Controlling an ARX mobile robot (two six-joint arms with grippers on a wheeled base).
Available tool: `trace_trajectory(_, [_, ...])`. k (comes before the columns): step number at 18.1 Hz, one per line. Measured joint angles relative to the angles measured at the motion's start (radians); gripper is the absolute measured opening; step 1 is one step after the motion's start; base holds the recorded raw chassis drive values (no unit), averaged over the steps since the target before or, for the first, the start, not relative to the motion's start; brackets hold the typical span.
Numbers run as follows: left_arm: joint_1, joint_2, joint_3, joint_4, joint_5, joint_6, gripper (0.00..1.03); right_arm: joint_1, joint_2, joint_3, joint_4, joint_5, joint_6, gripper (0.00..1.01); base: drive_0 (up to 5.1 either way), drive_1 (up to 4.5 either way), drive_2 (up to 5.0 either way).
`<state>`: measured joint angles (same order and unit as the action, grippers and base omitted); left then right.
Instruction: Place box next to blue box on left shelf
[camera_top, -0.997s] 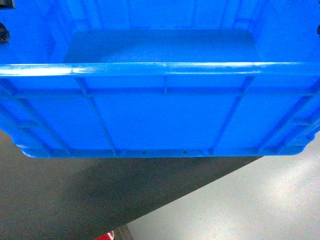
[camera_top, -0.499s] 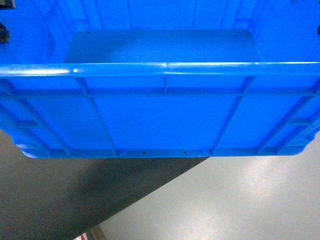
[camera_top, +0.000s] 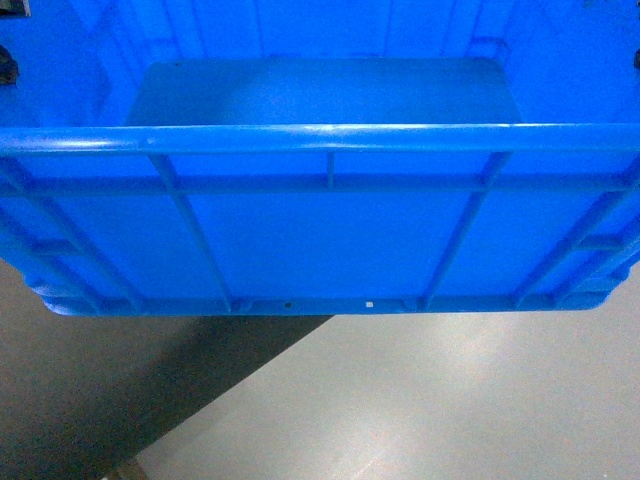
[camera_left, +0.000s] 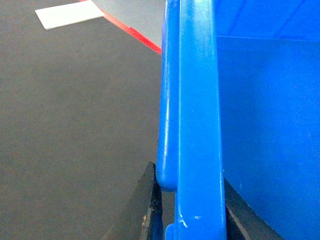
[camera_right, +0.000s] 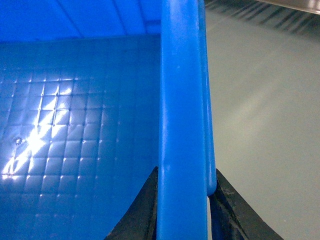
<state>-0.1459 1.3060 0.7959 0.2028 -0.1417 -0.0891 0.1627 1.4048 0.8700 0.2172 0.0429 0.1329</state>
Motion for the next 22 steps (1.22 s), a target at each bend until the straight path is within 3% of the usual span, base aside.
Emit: trace_trajectory(22, [0.000,0.000,0.000,0.000,0.000,0.000,0.17,0.000,0.000,0.000,0.000,0.000,0.000,0.21,-1.6,-1.59,-1.6])
